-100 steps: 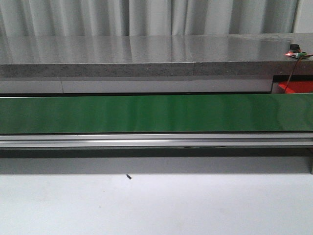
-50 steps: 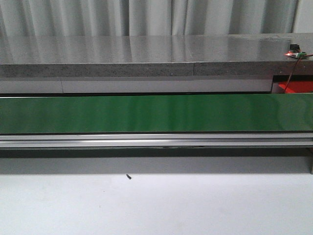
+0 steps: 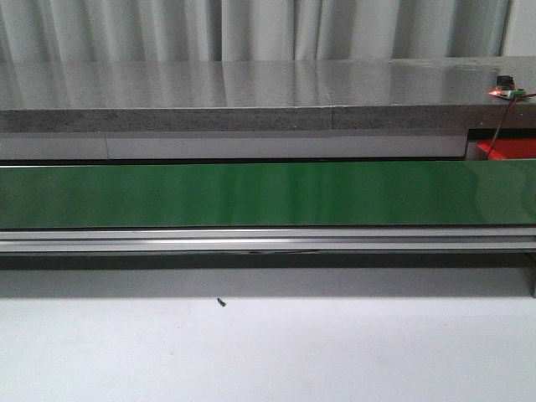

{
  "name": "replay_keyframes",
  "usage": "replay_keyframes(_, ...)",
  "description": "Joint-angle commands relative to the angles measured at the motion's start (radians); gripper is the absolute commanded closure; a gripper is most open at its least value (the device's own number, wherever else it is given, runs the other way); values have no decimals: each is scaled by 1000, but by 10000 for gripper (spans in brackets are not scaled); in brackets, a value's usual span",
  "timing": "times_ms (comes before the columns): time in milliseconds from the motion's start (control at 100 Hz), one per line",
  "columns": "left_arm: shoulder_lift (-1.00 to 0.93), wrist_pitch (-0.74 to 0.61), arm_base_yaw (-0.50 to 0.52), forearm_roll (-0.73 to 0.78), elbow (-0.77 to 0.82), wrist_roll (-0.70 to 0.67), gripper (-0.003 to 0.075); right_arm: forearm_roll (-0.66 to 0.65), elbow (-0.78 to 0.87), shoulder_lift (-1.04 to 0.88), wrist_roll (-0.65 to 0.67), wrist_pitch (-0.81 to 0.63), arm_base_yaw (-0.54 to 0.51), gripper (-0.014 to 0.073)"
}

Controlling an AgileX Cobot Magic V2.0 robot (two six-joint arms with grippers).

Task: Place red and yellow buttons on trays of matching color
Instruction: 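Set the yellow button on the green belt and open the left gripper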

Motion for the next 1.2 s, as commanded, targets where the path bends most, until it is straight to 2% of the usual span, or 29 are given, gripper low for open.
replay_keyframes(0, -85, -28, -4, -13, -35, 1, 111, -7, -18, -19, -5, -77, -7, 662)
replay_keyframes(200, -156, -5, 40, 42, -35, 1, 113, -7, -18, -19, -5, -77, -7, 662)
replay_keyframes(450, -170, 42, 167, 90, -19, 1, 113, -7, -18, -19, -5, -77, -7, 662)
replay_keyframes(790, -146, 33, 335, 141, 52, -11, 113, -7, -18, -19, -5, -77, -7, 662)
replay_keyframes(1020, -77, 53, 384, 169, 53, -11, 113, -7, -18, -19, -5, -77, -7, 662)
replay_keyframes(1190, -9, 62, 384, 255, 53, -35, 113, -7, -18, -19, -5, -77, -7, 662)
